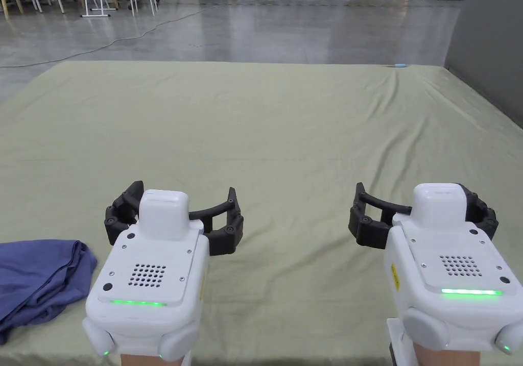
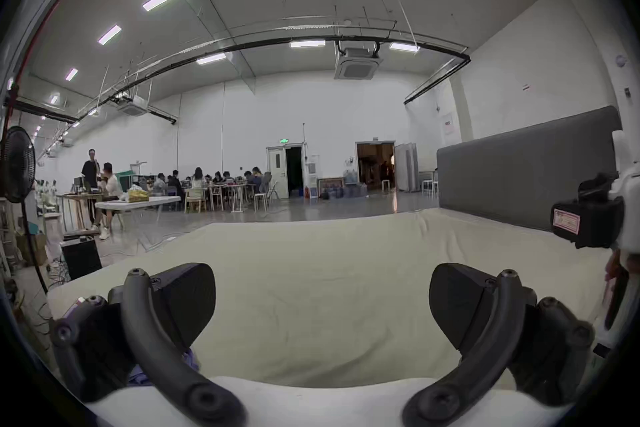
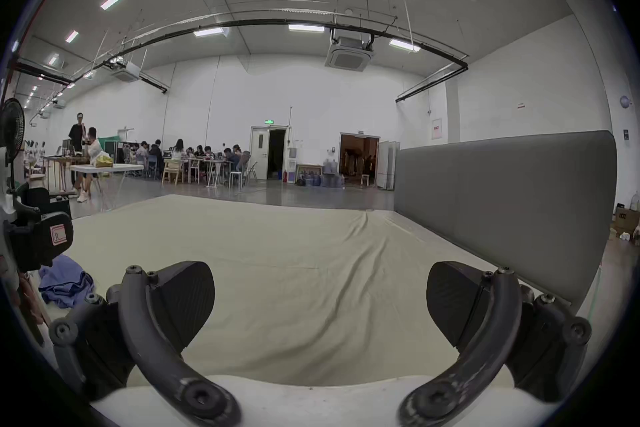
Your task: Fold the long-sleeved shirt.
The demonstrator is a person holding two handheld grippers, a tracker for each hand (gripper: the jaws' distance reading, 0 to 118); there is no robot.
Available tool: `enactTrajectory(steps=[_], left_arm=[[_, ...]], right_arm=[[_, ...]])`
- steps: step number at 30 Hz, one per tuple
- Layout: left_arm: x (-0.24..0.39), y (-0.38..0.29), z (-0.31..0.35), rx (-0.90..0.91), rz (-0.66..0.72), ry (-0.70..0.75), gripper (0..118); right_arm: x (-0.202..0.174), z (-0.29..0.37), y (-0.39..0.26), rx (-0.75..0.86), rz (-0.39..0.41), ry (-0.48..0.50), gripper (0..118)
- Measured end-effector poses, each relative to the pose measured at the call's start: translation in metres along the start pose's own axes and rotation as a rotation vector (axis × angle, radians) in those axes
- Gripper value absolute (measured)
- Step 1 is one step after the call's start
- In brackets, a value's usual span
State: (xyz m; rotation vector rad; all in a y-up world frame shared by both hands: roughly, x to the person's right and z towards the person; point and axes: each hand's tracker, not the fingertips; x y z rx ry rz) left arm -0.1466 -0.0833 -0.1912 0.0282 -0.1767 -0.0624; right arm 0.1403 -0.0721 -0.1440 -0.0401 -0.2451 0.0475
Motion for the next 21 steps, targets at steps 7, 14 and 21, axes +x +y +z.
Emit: enactTrajectory(steps=[7,14,21], left_arm=[[-0.004,-0.001,0.0,-0.043,0.039,0.009,118],[-0.006,0.004,0.006,-0.035,0.061,0.0,118],[-0.004,0.005,0.009,-0.031,0.067,-0.014,118]], right_arm=[[0.0,0.003,0.002,0.043,0.011,-0.005,118],[-0.003,0.006,0.003,0.062,0.018,0.013,118],[-0.004,0.007,0.002,0.055,0.005,0.028,118]])
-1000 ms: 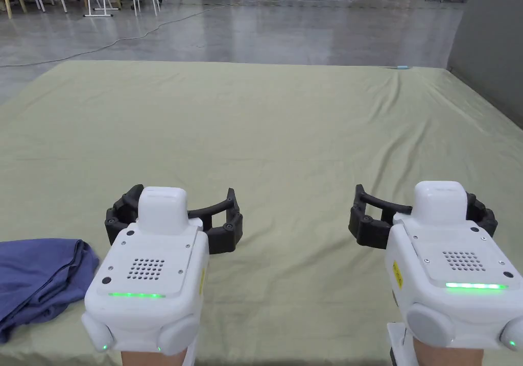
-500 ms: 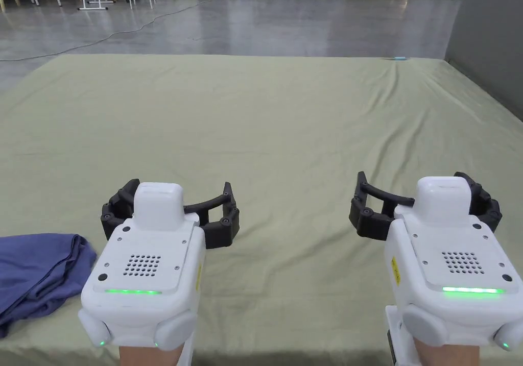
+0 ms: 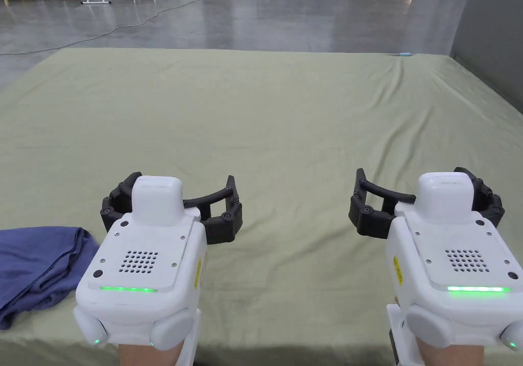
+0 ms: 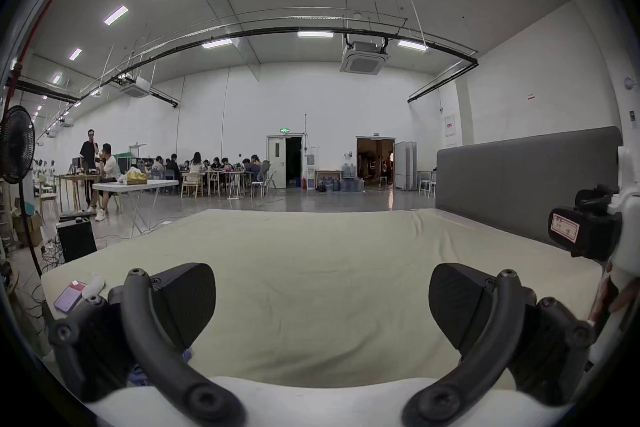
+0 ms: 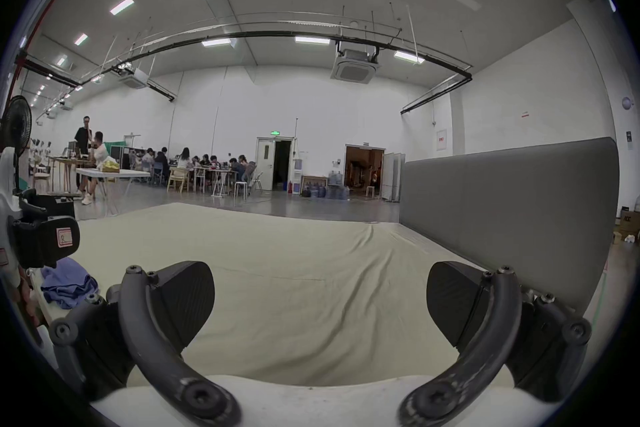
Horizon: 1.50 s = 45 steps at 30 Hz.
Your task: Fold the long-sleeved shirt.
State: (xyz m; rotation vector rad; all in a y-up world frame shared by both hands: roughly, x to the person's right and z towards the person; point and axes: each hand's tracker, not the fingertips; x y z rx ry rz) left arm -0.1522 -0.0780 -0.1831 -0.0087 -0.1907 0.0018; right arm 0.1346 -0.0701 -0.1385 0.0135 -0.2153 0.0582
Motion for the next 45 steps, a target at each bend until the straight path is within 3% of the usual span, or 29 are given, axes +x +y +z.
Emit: enactTrajectory(steps=[45], left_arm=[[0.001,-0.005,-0.006,-0.03,-0.007,-0.006,118]], right_arm=[[-0.003,-0.01,-0.006,-0.022,-0.003,-0.002,118]])
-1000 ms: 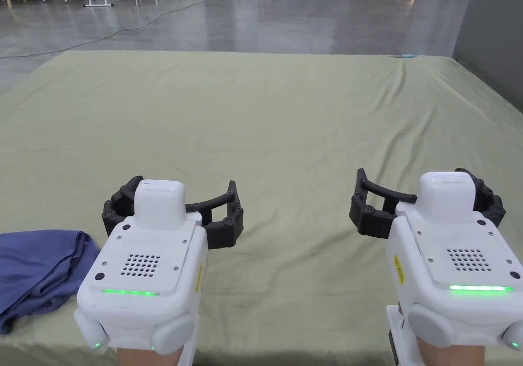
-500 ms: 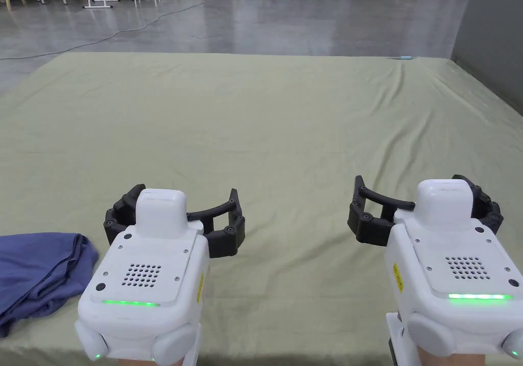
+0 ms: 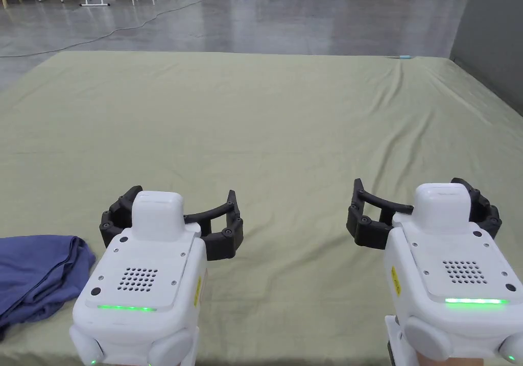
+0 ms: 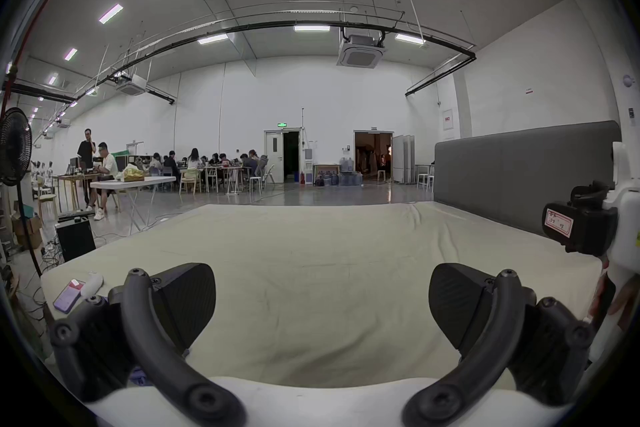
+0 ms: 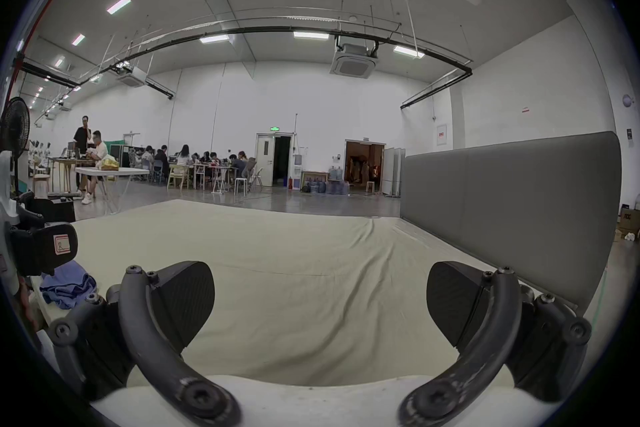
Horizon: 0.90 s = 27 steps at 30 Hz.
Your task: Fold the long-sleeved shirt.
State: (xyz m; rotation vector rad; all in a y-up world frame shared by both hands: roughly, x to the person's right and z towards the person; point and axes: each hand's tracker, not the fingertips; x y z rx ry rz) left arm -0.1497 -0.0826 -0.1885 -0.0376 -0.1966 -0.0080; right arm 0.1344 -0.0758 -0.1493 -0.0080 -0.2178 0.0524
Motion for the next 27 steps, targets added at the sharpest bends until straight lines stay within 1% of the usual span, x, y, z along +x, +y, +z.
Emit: enactTrajectory(steps=[8,15,20,25,27], left_arm=[[-0.0002,0.0026,0.0006,-0.001,-0.016,-0.006,118],[0.0057,0.004,-0.0003,0.002,-0.024,0.008,118],[0.0048,0.0042,0.0004,0.004,-0.019,-0.009,118],[0.0056,0.0056,-0.0029,0.002,-0.036,-0.008,118],[0.0051,0.0055,-0.0033,0.003,-0.03,-0.012,118]], right_arm=[[-0.0019,0.0025,0.002,0.008,-0.013,0.002,118],[0.0007,0.0023,0.0007,0.003,-0.002,0.004,118],[0.0014,0.0017,-0.0013,0.004,0.011,-0.002,118],[0.0014,0.0005,0.0016,0.011,-0.002,-0.007,118],[0.001,-0.0002,0.0024,0.012,0.004,-0.005,118]])
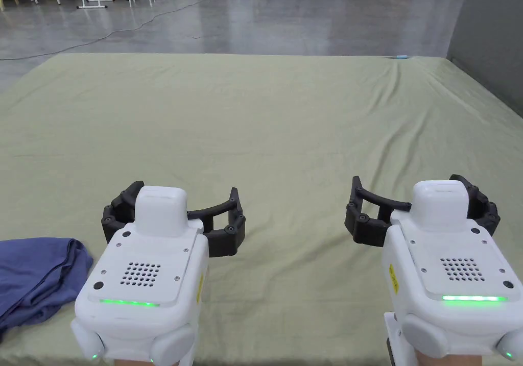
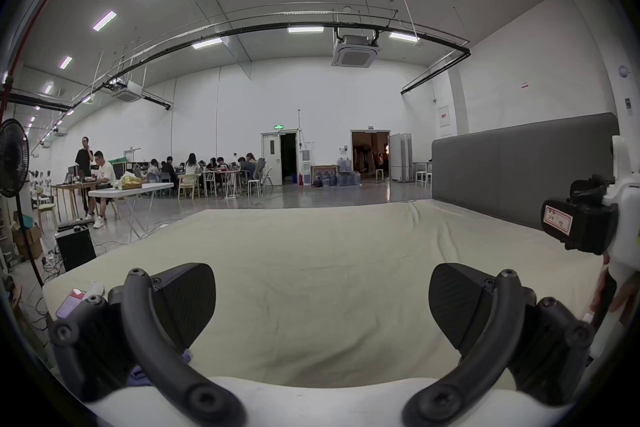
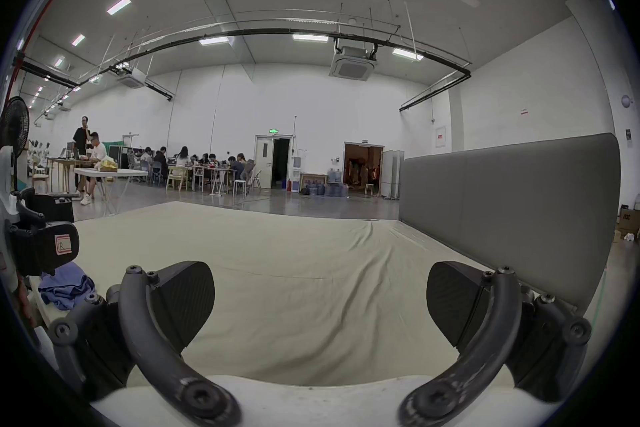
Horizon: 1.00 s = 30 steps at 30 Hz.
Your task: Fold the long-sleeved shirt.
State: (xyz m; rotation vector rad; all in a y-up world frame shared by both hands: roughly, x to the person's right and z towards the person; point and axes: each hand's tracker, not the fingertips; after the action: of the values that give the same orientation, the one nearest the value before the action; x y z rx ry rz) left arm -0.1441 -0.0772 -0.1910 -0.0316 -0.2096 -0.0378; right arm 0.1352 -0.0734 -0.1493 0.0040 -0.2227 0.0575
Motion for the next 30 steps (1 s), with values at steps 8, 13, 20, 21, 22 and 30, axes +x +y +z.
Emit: enactTrajectory(steps=[8,13,20,21,22,30], left_arm=[[0.0021,0.0001,0.0015,0.014,-0.02,-0.006,118],[0.0015,0.0022,0.0014,0.018,-0.016,-0.017,118],[0.0016,0.0019,-0.0001,0.014,-0.018,-0.009,118],[0.0014,0.0019,-0.0001,0.013,-0.018,-0.01,118],[0.0014,0.0019,-0.0002,0.013,-0.018,-0.009,118],[-0.0006,0.0028,0.0019,0.007,-0.033,0.006,118]], right_arm=[[-0.0014,-0.0013,0.0004,-0.008,0.007,0.002,118],[-0.0011,-0.001,0.0022,0.0,0.009,-0.001,118],[0.0,-0.0014,0.0048,0.0,0.013,-0.002,118],[0.0,-0.0013,0.0049,-0.001,0.012,-0.003,118],[0.0004,-0.0012,0.0048,0.0,0.011,-0.003,118],[0.0035,0.0007,0.0092,-0.001,0.0,-0.008,118]])
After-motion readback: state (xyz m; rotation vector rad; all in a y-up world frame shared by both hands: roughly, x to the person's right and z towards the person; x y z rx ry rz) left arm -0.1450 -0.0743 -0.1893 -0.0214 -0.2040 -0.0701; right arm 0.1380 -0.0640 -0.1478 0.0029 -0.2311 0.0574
